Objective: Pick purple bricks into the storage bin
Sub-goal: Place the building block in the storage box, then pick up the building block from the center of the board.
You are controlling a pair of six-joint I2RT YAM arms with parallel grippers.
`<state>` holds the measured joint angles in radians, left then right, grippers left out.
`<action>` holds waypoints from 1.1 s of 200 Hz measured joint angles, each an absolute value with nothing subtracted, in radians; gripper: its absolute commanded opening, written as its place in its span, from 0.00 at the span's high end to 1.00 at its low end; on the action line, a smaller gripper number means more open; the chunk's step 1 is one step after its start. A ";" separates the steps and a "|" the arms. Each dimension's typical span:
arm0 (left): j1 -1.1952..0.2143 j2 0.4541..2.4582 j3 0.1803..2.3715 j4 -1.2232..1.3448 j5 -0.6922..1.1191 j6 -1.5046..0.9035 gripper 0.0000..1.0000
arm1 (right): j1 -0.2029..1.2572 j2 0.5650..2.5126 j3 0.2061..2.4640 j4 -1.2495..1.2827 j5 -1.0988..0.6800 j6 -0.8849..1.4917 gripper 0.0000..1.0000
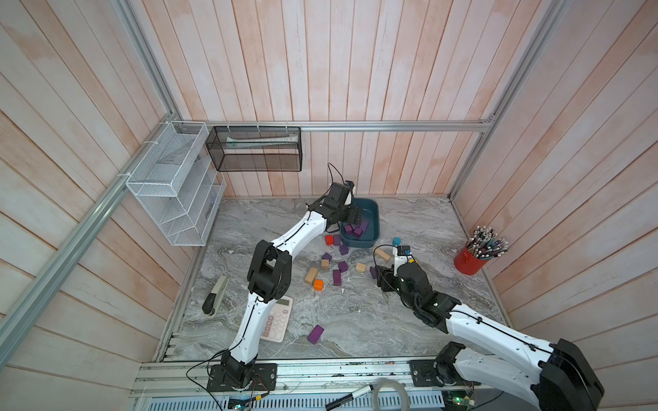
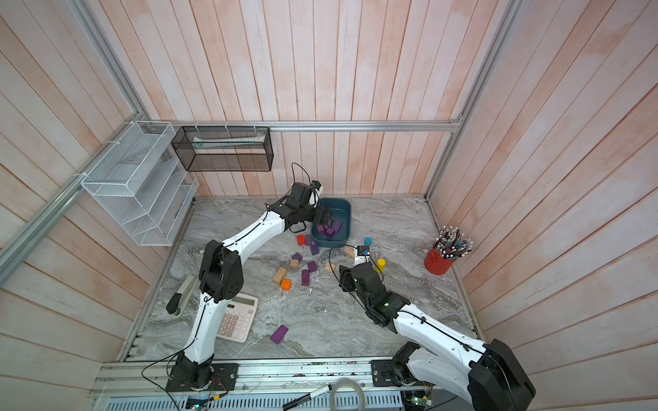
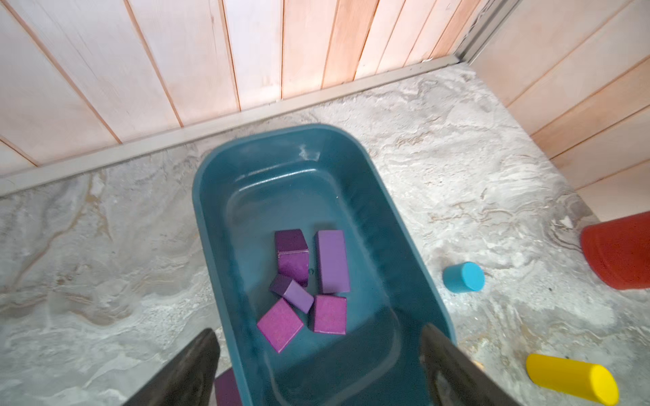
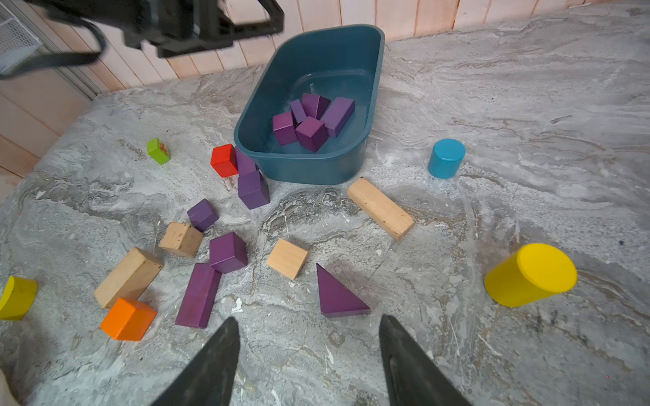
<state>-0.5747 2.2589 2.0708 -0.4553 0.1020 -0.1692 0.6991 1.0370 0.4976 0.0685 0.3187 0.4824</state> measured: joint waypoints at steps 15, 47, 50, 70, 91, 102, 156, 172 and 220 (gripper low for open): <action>-0.577 2.174 2.006 -0.440 0.096 -0.157 0.03 | 0.682 1.062 0.518 0.056 0.305 0.482 0.35; -0.578 2.004 1.861 -0.421 0.089 -0.131 0.00 | 0.643 1.116 0.555 0.042 0.263 0.477 0.35; -0.578 1.989 1.848 -0.423 0.088 -0.129 0.00 | 0.640 1.121 0.558 0.040 0.260 0.476 0.35; -0.578 1.892 1.763 -0.441 0.074 -0.109 0.00 | 0.620 1.160 0.585 0.015 0.236 0.466 0.35; -0.578 1.788 1.671 -0.478 0.070 -0.080 0.00 | 0.609 1.188 0.608 -0.012 0.222 0.454 0.35; -0.578 1.732 1.619 -0.495 0.072 -0.066 0.00 | 0.606 1.195 0.615 -0.024 0.213 0.443 0.35; -0.578 1.439 1.324 -0.473 0.155 -0.053 0.00 | 0.587 1.235 0.648 -0.076 0.175 0.385 0.35; -0.578 1.382 1.258 -0.449 0.192 -0.053 0.00 | 0.579 1.248 0.670 -0.096 0.163 0.367 0.35; -0.578 1.328 1.194 -0.417 0.205 -0.048 0.00 | 0.574 1.306 0.737 -0.151 0.125 0.333 0.36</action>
